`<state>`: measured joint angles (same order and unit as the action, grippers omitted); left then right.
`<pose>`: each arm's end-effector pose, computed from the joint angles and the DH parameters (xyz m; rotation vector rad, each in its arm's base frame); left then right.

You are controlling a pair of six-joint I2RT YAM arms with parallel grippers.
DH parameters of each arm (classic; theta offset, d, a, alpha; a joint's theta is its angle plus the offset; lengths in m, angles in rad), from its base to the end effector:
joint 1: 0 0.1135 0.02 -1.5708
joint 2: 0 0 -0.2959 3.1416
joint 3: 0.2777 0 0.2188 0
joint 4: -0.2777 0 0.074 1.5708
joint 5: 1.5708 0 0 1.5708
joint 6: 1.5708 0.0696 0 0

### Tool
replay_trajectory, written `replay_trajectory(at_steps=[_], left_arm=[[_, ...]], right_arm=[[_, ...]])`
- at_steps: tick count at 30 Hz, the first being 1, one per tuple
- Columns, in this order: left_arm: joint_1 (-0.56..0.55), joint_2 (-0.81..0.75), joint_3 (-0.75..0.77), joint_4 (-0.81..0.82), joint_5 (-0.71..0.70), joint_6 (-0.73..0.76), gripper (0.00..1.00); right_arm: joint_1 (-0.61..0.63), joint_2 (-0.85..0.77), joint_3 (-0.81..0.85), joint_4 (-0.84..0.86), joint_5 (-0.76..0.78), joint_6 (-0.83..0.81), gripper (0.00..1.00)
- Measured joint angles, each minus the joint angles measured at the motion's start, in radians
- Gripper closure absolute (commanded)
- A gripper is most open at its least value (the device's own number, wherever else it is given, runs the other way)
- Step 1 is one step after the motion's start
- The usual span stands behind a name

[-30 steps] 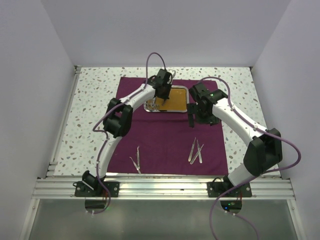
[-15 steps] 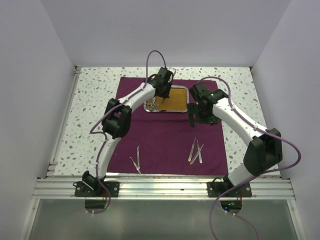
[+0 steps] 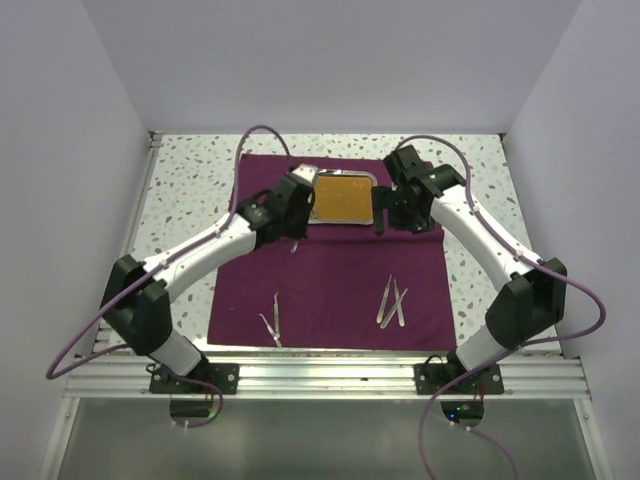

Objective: Open and lay out the surgical kit
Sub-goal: Place the medical item in the surgical kit, then pick up the medical item from the container.

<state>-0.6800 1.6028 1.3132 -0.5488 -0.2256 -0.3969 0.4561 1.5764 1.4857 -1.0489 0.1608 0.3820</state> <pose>0.2766 -0.2036 0.3012 0.2346 2.3832 -0.2378 0.2709 0.1205 0.3204 -0.0521 2.6834 0.0416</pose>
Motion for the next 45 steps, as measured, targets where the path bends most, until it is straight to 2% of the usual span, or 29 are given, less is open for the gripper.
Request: replay_trajectory(at_steps=[5, 9, 13, 20, 22, 23, 25, 26, 27, 28, 29, 30, 32, 35, 39, 45], left_arm=[[-0.062, -0.2, -0.299, -0.032, -0.035, -0.143, 1.0], [-0.112, -0.331, -0.468, -0.076, -0.071, -0.263, 1.0], [-0.167, -0.424, -0.581, -0.097, -0.088, -0.373, 1.0], [-0.202, -0.461, -0.659, -0.105, -0.093, -0.459, 0.99], [-0.208, -0.462, -0.663, -0.103, -0.093, -0.468, 0.93], [-0.211, -0.462, -0.663, -0.104, -0.093, -0.474, 0.84], [-0.214, -0.462, -0.663, -0.103, -0.092, -0.475, 0.73], [-0.214, -0.462, -0.663, -0.103, -0.093, -0.474, 0.58], [-0.214, -0.462, -0.658, -0.107, -0.093, -0.468, 0.49], [-0.213, -0.46, -0.649, -0.114, -0.094, -0.465, 0.41], [-0.214, -0.457, -0.63, -0.126, -0.098, -0.454, 0.25], [-0.213, -0.448, -0.601, -0.133, -0.105, -0.435, 0.19], [-0.209, -0.409, -0.512, -0.142, -0.126, -0.396, 0.13], [-0.167, -0.328, -0.357, -0.128, -0.133, -0.309, 0.14], [-0.01, -0.155, -0.137, -0.062, -0.092, -0.158, 0.17], [0.154, 0.247, 0.246, -0.008, -0.03, 0.023, 0.31]], right_arm=[[0.0, 0.016, -0.011, 0.017, -0.049, 0.005, 0.15], [0.0, 0.016, -0.04, 0.028, -0.079, 0.011, 0.16], [0.0, 0.016, -0.061, 0.029, -0.102, 0.018, 0.16], [0.0, 0.016, -0.063, 0.029, -0.108, 0.019, 0.16], [0.0, 0.016, -0.063, 0.029, -0.108, 0.019, 0.16], [0.0, 0.016, -0.062, 0.028, -0.107, 0.018, 0.16], [0.0, 0.02, -0.05, 0.021, -0.104, 0.018, 0.16], [0.0, 0.023, -0.039, 0.021, -0.103, 0.018, 0.16], [0.001, 0.029, -0.023, 0.018, -0.102, 0.018, 0.16], [0.001, 0.035, -0.006, 0.018, -0.102, 0.018, 0.16], [0.001, 0.042, 0.014, 0.016, -0.101, 0.018, 0.16], [0.001, 0.048, 0.031, 0.017, -0.101, 0.018, 0.16], [0.001, 0.058, 0.065, 0.017, -0.101, 0.018, 0.16], [0.001, 0.059, 0.093, 0.016, -0.093, 0.019, 0.15], [0.001, 0.049, 0.09, 0.013, -0.069, 0.019, 0.14], [0.001, -0.039, 0.001, 0.01, -0.043, 0.037, 0.14]])
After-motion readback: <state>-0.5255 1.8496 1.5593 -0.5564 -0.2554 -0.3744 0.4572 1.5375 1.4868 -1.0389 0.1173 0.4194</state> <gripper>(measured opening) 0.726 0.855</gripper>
